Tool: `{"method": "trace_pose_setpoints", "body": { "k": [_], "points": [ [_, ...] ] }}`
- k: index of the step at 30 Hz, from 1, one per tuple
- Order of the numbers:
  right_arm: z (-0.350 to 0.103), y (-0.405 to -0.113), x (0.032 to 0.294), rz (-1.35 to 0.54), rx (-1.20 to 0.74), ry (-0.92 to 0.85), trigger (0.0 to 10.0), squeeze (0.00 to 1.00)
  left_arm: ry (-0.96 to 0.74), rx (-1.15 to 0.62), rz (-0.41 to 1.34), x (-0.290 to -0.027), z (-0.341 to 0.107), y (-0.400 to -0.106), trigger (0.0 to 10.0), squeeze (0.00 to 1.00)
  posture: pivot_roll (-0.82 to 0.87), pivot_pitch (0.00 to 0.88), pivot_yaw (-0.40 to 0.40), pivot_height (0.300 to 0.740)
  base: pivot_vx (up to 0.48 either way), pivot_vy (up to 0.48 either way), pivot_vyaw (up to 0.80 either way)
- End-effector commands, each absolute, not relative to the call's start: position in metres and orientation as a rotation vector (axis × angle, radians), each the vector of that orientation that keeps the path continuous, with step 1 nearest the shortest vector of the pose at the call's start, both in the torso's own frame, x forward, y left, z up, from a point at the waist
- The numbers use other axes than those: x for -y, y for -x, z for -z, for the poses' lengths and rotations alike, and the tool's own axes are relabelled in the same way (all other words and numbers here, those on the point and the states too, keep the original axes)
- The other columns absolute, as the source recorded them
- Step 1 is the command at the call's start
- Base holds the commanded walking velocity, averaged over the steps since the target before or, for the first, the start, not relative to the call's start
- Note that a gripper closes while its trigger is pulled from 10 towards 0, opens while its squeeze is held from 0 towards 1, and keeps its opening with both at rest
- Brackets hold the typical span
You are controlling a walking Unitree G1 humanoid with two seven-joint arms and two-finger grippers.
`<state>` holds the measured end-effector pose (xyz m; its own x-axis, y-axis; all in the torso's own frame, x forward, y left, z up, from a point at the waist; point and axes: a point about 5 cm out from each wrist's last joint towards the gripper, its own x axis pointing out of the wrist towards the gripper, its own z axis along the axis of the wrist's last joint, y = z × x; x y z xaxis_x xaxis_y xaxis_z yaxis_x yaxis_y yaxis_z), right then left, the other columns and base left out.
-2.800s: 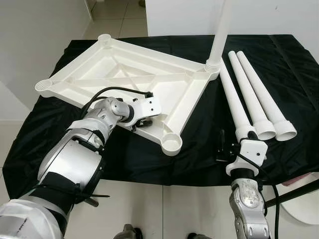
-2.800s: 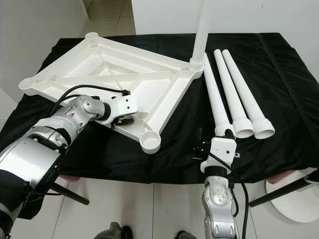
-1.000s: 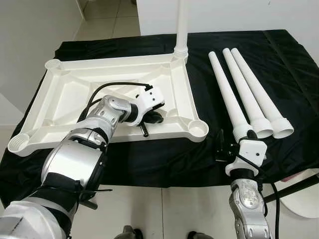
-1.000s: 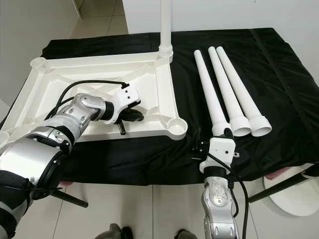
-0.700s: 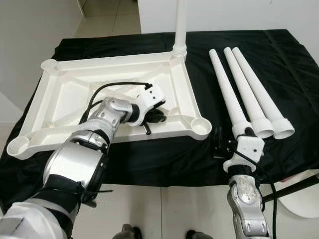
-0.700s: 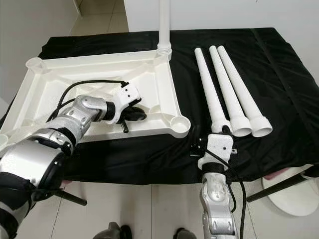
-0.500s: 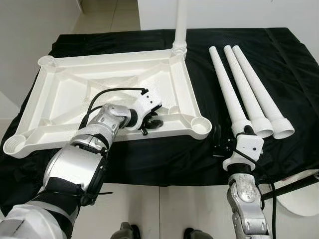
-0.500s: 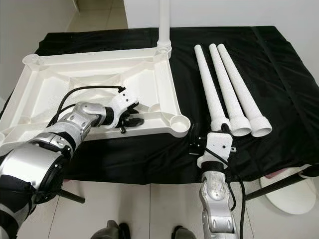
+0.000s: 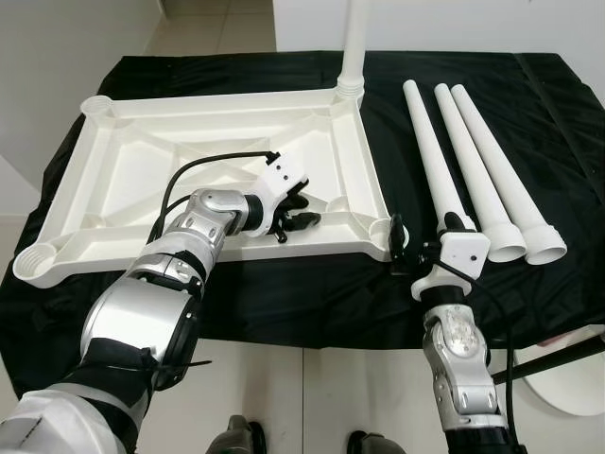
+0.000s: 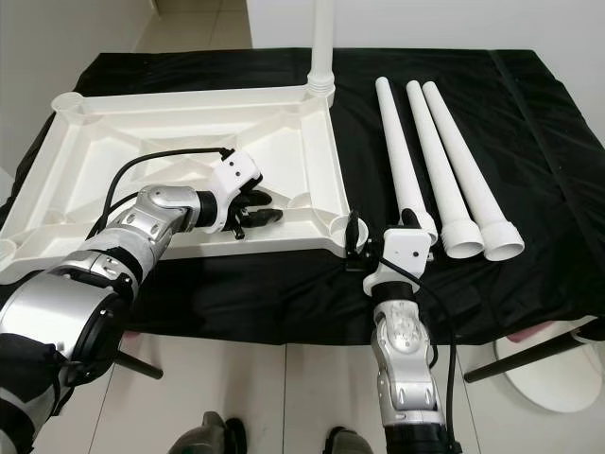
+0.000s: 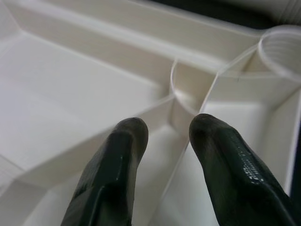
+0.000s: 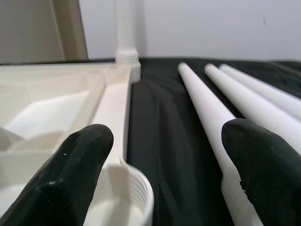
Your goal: Building children table
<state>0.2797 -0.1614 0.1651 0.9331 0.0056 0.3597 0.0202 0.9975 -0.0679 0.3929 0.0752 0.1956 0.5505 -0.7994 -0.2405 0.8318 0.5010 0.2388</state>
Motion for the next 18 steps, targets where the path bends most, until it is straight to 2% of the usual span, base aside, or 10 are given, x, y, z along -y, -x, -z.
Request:
{"method": "trace_pose_setpoints", "body": {
  "k": [1,4,5,8,9,15,18],
  "points": [
    [-0.163,-0.28,0.161,0.003,0.369,0.064,10.0,0.0,-0.325,-0.104,1.068,-0.074,-0.194,-0.389,10.0,0.0,0.06,0.083,0.04,0.74,0.0,0.0,0.0],
    [-0.166,-0.282,0.163,0.01,0.382,0.07,10.0,0.0,-0.304,-0.07,1.065,-0.074,-0.199,-0.389,10.0,0.0,0.06,0.079,0.037,0.74,0.0,0.0,0.0],
    [-0.174,-0.292,0.169,0.057,0.396,0.087,10.0,0.0,-0.247,0.019,1.039,-0.07,-0.214,-0.389,10.0,0.0,0.07,0.066,0.027,0.74,0.0,0.0,0.0],
    [-0.176,-0.298,0.174,0.097,0.383,0.1,10.0,0.0,-0.224,0.055,1.018,-0.069,-0.221,-0.388,10.0,0.0,0.07,0.063,0.026,0.74,0.0,0.0,0.0],
    [-0.176,-0.308,0.183,0.162,0.343,0.097,10.0,0.0,-0.174,0.099,0.955,-0.066,-0.227,-0.388,10.0,0.0,0.07,0.056,0.02,0.74,0.0,0.0,0.0],
    [-0.175,-0.316,0.187,0.196,0.299,0.101,10.0,0.0,-0.146,0.147,0.879,-0.061,-0.229,-0.385,10.0,0.0,0.07,0.048,0.018,0.74,0.0,0.0,0.0],
    [-0.171,-0.323,0.194,0.242,0.242,0.098,10.0,0.0,-0.095,0.158,0.782,-0.057,-0.227,-0.38,10.0,0.0,0.07,0.031,0.008,0.74,0.0,0.0,0.0]
  ]
}}
